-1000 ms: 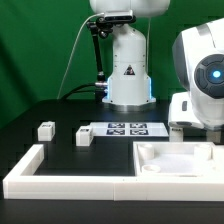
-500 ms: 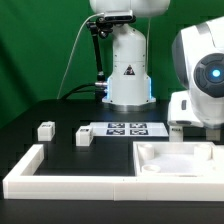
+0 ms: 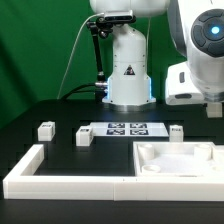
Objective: Assemble one leg
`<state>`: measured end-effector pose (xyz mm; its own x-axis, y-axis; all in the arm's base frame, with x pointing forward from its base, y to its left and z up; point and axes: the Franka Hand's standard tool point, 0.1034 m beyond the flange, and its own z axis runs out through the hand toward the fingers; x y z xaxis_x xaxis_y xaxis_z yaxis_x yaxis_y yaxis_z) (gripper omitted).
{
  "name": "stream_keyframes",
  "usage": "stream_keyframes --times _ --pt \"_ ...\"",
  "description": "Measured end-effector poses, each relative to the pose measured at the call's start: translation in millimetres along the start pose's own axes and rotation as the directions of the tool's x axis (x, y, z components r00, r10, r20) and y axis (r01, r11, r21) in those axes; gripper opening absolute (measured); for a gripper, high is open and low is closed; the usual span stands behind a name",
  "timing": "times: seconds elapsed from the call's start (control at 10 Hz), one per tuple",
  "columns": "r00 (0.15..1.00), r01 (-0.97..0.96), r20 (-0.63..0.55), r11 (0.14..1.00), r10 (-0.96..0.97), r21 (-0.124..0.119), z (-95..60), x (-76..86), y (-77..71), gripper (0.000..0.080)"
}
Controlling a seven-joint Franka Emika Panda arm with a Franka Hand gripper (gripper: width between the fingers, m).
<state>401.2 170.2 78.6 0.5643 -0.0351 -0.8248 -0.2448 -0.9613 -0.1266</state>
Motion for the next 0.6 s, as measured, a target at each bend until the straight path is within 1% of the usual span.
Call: stream_keyframes --times 0.2,0.3,0.4,0.5,0.6 --pt "1.000 0.001 -0.024 1.000 -0.001 0.003 -1.8 2.9 -1.1 0.0290" --pt "0.999 0.034 -0.030 0.999 -0.034 0.005 -2.9 6.2 1.8 0.0290" --pt "0.994 0.084 -0.071 0.996 -0.083 0.017 -10.7 18.7 11.5 0.0290" --pt "0.985 0.094 -0.149 0.996 -0.091 0.010 -27.0 24.4 13.7 0.0290" --pt "0.961 0.121 -0.250 0.993 -0.119 -0.007 -45.6 23.5 11.4 0.0290"
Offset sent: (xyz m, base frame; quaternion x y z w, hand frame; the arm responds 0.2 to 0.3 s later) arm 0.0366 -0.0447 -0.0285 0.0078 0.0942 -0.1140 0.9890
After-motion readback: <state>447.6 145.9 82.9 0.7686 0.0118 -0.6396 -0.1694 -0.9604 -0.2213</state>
